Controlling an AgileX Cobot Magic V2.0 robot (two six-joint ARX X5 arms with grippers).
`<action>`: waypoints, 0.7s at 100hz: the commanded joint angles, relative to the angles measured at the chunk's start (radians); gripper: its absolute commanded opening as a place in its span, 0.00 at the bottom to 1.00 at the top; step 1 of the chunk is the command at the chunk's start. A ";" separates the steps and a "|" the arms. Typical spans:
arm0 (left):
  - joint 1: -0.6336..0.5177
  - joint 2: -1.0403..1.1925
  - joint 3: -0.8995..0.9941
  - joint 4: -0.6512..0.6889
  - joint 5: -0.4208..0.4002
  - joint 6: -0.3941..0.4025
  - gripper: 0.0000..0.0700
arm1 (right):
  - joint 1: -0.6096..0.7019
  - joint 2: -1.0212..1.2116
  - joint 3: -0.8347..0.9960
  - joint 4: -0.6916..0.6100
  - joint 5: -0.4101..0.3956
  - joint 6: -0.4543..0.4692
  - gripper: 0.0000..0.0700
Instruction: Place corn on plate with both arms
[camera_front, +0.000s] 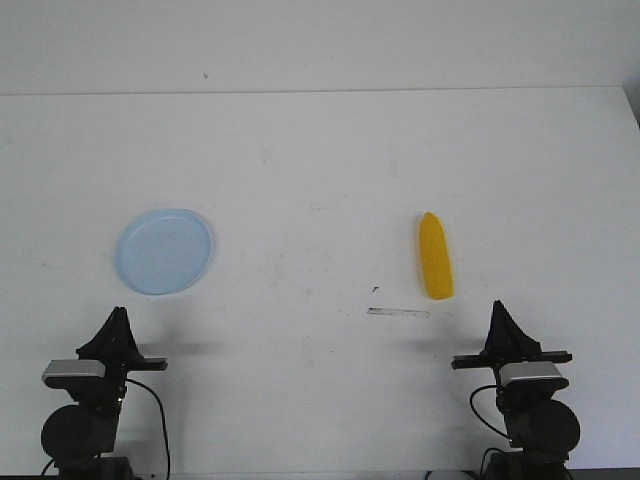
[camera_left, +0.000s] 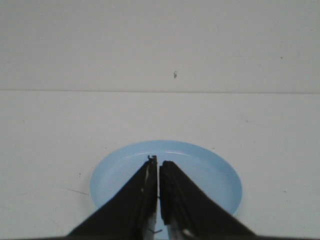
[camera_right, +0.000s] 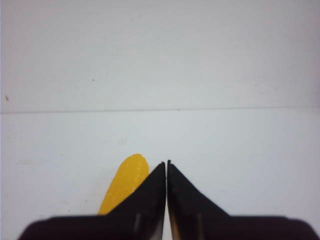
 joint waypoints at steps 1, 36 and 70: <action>0.000 -0.002 -0.021 0.011 0.002 0.005 0.00 | 0.002 0.001 -0.001 0.011 0.001 -0.004 0.00; 0.000 -0.002 -0.021 0.016 0.002 -0.002 0.00 | 0.002 0.001 -0.001 0.011 0.001 -0.004 0.00; 0.000 -0.002 0.006 0.145 -0.021 -0.085 0.00 | 0.002 0.001 -0.001 0.011 0.001 -0.004 0.00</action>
